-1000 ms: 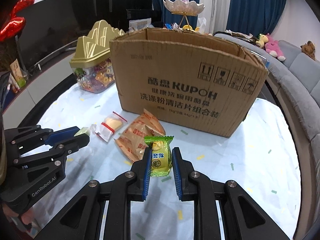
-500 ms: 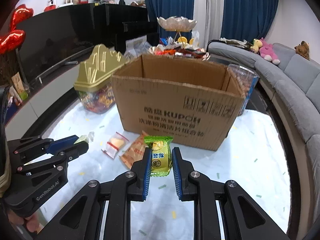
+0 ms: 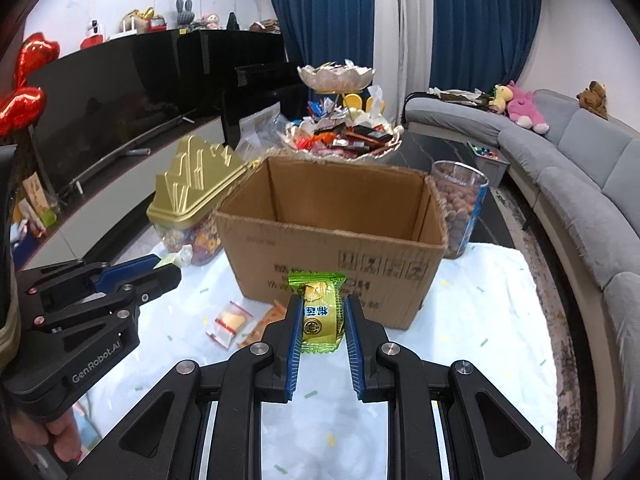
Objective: Organize snacks
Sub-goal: 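Lift both held candies and carry them over the cardboard box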
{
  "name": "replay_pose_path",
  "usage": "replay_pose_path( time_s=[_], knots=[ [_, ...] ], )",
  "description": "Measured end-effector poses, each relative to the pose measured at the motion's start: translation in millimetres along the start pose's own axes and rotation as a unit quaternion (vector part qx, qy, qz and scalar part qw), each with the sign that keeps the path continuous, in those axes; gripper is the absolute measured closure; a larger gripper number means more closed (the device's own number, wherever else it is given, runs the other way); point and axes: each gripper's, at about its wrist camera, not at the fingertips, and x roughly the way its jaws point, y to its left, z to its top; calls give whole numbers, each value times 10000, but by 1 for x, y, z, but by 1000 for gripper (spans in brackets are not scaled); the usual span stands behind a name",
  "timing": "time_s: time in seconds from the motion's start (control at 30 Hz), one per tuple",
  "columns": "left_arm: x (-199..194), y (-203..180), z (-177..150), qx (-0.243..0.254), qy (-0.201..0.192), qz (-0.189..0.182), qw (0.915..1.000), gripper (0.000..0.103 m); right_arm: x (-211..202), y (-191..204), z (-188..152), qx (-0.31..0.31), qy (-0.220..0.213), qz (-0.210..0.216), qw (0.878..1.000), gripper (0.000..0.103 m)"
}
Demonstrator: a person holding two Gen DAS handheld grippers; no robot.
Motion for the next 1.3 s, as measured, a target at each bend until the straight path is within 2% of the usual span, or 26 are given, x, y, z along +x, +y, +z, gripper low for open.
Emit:
replay_pose_path(
  time_s=[0.73,1.3],
  knots=[
    [-1,-19,73,29,-288,10,9996,84,-20,-28,60,193,-383,-246,9988,81],
    [27,-17,120,45,-360,138,9992,84,3,-37,102,195,-578,-370,9974,81]
  ],
)
